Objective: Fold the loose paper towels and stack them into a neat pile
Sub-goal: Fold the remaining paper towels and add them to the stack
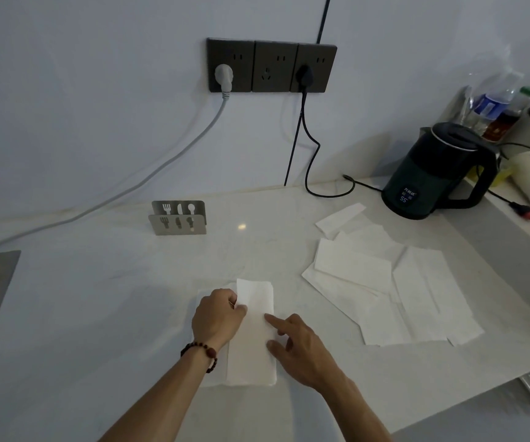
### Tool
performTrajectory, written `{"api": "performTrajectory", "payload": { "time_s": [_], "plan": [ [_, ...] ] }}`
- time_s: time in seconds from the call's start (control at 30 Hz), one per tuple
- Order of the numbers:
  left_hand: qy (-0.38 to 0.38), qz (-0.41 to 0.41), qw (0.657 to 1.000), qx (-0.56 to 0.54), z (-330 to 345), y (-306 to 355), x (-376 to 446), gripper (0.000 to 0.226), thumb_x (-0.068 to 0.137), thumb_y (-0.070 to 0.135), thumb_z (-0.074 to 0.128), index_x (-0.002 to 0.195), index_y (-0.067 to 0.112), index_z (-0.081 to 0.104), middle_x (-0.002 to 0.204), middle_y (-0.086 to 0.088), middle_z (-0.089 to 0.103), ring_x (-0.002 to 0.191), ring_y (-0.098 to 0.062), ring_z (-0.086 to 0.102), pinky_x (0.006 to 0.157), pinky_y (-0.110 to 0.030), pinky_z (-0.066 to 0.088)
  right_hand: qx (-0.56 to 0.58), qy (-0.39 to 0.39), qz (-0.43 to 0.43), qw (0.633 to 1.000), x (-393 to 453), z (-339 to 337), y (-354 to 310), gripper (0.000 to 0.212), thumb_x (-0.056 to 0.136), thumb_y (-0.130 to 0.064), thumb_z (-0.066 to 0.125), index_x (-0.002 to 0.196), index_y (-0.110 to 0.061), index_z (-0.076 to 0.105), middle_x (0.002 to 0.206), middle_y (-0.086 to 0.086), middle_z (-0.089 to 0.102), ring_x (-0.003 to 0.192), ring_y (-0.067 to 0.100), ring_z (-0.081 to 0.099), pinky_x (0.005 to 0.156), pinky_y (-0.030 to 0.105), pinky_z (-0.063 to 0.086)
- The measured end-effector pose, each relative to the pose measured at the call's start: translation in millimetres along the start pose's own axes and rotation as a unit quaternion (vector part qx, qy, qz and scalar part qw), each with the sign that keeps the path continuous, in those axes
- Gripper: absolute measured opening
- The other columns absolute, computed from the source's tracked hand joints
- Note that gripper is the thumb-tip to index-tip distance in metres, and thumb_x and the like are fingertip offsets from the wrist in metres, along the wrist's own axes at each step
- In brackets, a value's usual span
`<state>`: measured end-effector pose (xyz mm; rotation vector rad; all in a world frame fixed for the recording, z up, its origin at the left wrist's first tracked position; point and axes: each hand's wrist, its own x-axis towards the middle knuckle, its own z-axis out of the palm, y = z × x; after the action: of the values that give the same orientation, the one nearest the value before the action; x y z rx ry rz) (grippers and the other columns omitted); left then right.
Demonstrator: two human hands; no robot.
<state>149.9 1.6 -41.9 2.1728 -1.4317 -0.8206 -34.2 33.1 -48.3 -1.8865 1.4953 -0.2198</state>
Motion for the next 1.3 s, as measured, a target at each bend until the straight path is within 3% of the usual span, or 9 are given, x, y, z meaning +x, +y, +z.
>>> {"api": "performTrajectory", "payload": {
  "time_s": [0.2,0.4,0.47,0.53,0.6,0.63,0.73,1.13,1.3],
  "plan": [
    [0.004,-0.004,1.0,0.008,0.4,0.9,-1.7,0.016,0.083,0.03,0.07,0.078,0.018,0.061,0.068,0.007,0.063,0.065,-0.012,0.061,0.06,-0.028,0.052,-0.015,-0.018,-0.007,1.0,4.4,1.7,3.7,0.053,0.096,-0.048,0.046,0.147,-0.039,0.032,0.115,-0.008,0.046,0.095,0.011,0.054,0.088,0.025,0.047],
    [0.045,0.026,0.998,0.025,-5.3,1.5,-7.1,0.032,0.085,0.035,0.067,0.107,0.025,0.046,0.095,0.008,0.058,0.082,-0.012,0.058,0.058,-0.02,0.037,-0.017,-0.017,-0.008,1.0,8.0,3.4,4.8,0.055,0.095,-0.05,0.046,0.147,-0.038,0.032,0.116,-0.009,0.045,0.097,0.011,0.054,0.09,0.026,0.047],
    [0.059,0.089,0.992,0.063,-5.4,-3.2,-11.7,0.026,0.088,0.035,0.063,0.108,0.024,0.052,0.109,0.007,0.054,0.097,-0.011,0.055,0.067,-0.019,0.042,-0.015,-0.015,-0.009,1.0,8.0,4.8,5.0,0.055,0.095,-0.049,0.046,0.147,-0.038,0.032,0.116,-0.009,0.045,0.096,0.011,0.054,0.089,0.024,0.046],
    [0.033,0.176,0.978,0.109,-3.8,-11.5,-16.5,0.029,0.091,0.038,0.059,0.117,0.025,0.058,0.127,0.008,0.051,0.12,-0.01,0.046,0.086,-0.019,0.045,-0.017,-0.013,-0.012,1.0,8.3,6.5,4.4,0.055,0.095,-0.05,0.046,0.147,-0.037,0.033,0.114,-0.01,0.044,0.096,0.011,0.053,0.088,0.022,0.045],
    [-0.036,0.241,0.956,0.165,-2.5,-19.6,-18.9,0.042,0.095,0.043,0.052,0.133,0.026,0.053,0.148,0.008,0.04,0.141,-0.011,0.027,0.112,-0.025,0.028,-0.025,-0.014,-0.014,0.999,9.4,9.0,4.1,0.055,0.096,-0.051,0.044,0.147,-0.037,0.032,0.115,-0.009,0.045,0.098,0.011,0.053,0.09,0.022,0.045],
    [-0.073,0.264,0.942,0.193,-2.1,-23.0,-18.6,0.047,0.096,0.045,0.049,0.14,0.027,0.047,0.155,0.009,0.032,0.146,-0.011,0.015,0.117,-0.026,0.014,-0.03,-0.016,-0.015,0.999,10.5,10.3,4.0,0.055,0.095,-0.052,0.044,0.147,-0.037,0.032,0.117,-0.008,0.045,0.1,0.011,0.054,0.091,0.022,0.045],
    [-0.146,0.291,0.914,0.242,-4.2,-26.7,-15.9,0.059,0.097,0.048,0.045,0.15,0.027,0.029,0.162,0.009,0.013,0.149,-0.01,-0.003,0.117,-0.03,-0.008,-0.049,-0.026,-0.016,0.998,13.4,11.4,5.1,0.055,0.095,-0.053,0.043,0.147,-0.039,0.03,0.121,-0.008,0.045,0.103,0.012,0.054,0.093,0.022,0.046],
    [-0.234,0.285,0.881,0.296,-9.9,-25.4,-3.7,0.089,0.087,0.061,0.054,0.155,0.028,0.006,0.162,0.008,-0.008,0.148,-0.01,-0.015,0.119,-0.039,-0.01,-0.158,-0.041,0.005,0.987,58.8,-21.4,-0.8,0.06,0.098,-0.048,0.041,0.152,-0.036,0.019,0.133,0.002,0.04,0.115,0.024,0.054,0.097,0.035,0.045],
    [-0.246,0.291,0.877,0.293,-9.6,-28.1,-4.1,0.105,0.078,0.069,0.058,0.154,0.028,-0.003,0.161,0.009,-0.015,0.146,-0.009,-0.021,0.118,-0.041,-0.012,-0.176,-0.081,-0.009,0.981,42.1,-19.5,1.3,0.083,0.084,-0.064,0.055,0.152,-0.04,0.014,0.138,-0.004,0.033,0.113,0.017,0.052,0.096,0.031,0.046]
  ]
}}
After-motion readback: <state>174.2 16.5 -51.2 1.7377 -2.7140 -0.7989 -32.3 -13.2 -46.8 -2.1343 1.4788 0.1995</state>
